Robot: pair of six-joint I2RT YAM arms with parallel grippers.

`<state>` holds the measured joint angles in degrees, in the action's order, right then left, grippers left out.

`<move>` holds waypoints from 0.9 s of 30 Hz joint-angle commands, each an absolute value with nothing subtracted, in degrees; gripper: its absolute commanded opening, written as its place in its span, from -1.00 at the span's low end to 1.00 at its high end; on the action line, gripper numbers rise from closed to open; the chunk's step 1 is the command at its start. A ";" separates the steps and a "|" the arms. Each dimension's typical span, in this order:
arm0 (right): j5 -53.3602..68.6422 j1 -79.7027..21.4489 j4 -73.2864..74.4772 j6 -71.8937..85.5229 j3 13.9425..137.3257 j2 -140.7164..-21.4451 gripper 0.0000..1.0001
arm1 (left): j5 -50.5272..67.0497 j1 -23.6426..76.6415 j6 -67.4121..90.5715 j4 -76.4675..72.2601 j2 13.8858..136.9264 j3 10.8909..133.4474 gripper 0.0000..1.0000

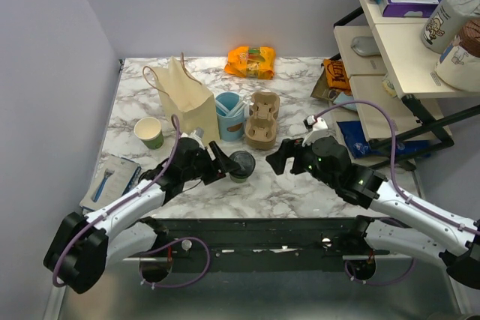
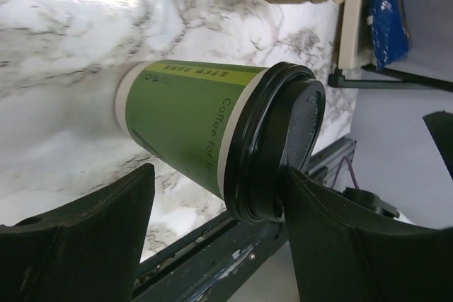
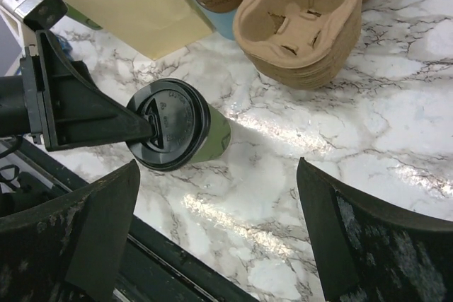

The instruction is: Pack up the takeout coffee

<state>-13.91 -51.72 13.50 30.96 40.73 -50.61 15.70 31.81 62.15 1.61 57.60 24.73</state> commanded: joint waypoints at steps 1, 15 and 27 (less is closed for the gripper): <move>-16.17 -51.68 15.20 30.32 40.08 -50.71 1.00 | 16.44 35.06 63.02 -3.07 62.66 26.18 0.53; -19.86 -51.59 21.44 34.19 41.05 -47.20 1.00 | 9.76 40.25 64.51 -0.44 73.04 35.42 0.00; -17.15 -51.59 21.45 27.51 45.52 -56.23 1.00 | 11.52 40.25 65.04 -0.79 71.11 35.86 0.12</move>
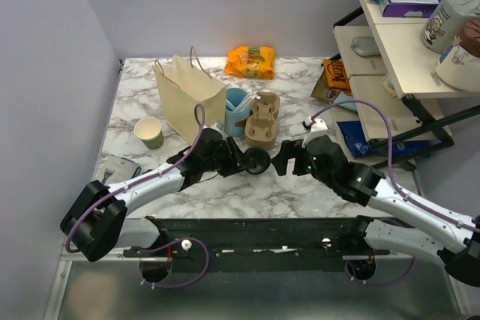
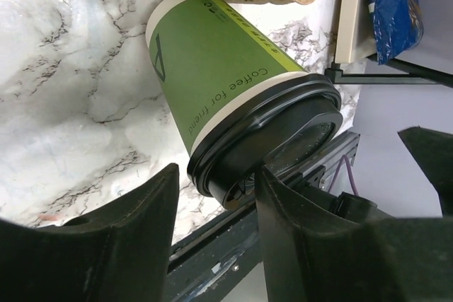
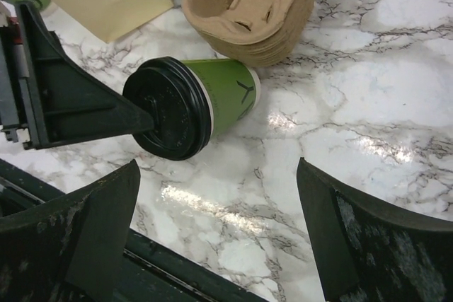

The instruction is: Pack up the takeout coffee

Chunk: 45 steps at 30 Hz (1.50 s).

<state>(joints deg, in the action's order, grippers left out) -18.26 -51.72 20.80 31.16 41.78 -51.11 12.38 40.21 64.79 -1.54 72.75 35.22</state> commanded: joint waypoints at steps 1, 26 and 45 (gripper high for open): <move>-16.27 -51.59 21.10 27.68 46.22 -58.86 0.99 | 11.17 40.25 64.87 -0.36 71.02 36.21 0.13; -3.59 -48.96 20.56 28.57 54.23 -79.54 -0.16 | 11.60 40.78 65.74 -1.05 72.42 37.88 0.13; -9.92 -56.67 24.51 14.15 56.68 -78.92 0.39 | 2.46 42.19 59.68 18.89 44.07 35.69 0.98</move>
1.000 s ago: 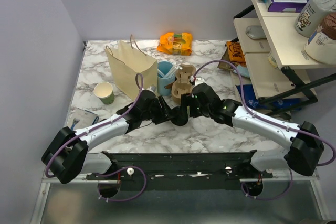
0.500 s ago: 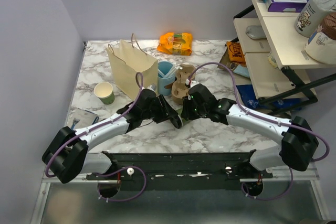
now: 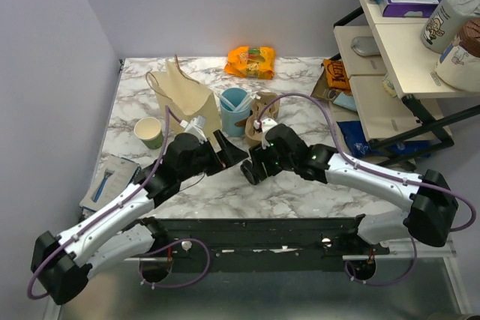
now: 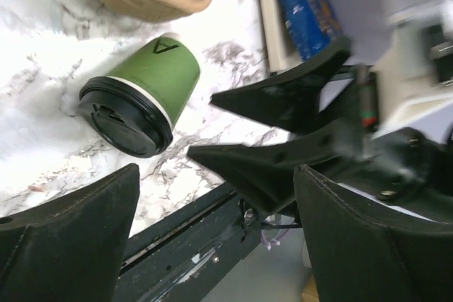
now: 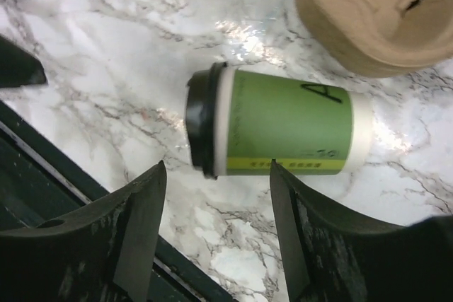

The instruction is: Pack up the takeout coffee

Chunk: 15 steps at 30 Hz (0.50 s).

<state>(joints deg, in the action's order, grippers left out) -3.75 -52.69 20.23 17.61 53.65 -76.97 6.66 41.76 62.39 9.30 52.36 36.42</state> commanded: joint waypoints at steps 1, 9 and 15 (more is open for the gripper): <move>-10.63 -57.21 25.65 14.32 57.12 -79.71 0.40 | 2.55 42.19 59.33 19.42 42.38 35.16 0.98; -19.68 -60.38 29.17 15.73 66.17 -90.42 0.43 | 1.50 42.28 58.10 27.33 34.11 33.49 0.98; -27.59 -62.39 37.08 20.47 71.54 -96.32 0.22 | -2.90 42.28 58.71 33.57 27.87 33.57 0.98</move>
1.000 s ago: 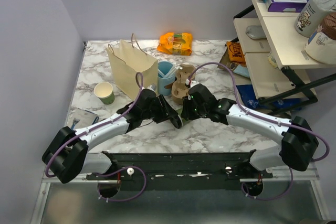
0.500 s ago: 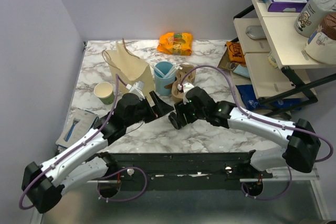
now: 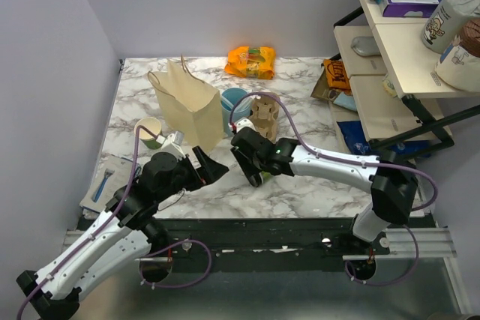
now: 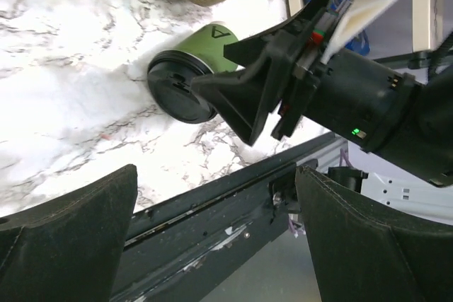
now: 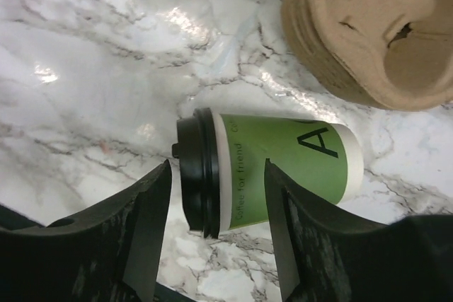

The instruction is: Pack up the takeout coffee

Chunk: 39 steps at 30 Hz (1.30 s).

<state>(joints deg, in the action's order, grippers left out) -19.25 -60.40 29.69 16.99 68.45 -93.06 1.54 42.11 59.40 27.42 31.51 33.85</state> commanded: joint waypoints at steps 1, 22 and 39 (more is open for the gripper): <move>-28.55 -62.84 39.44 21.26 72.06 -97.81 0.22 | -3.25 42.28 58.62 34.01 26.73 33.49 0.98; -42.01 -67.50 55.11 34.27 78.93 -102.75 -0.52 | -7.82 42.28 59.15 38.41 25.49 33.57 0.98; -20.21 -49.88 33.25 35.42 58.29 -75.70 -0.73 | -7.38 42.28 59.24 39.02 23.38 34.28 0.98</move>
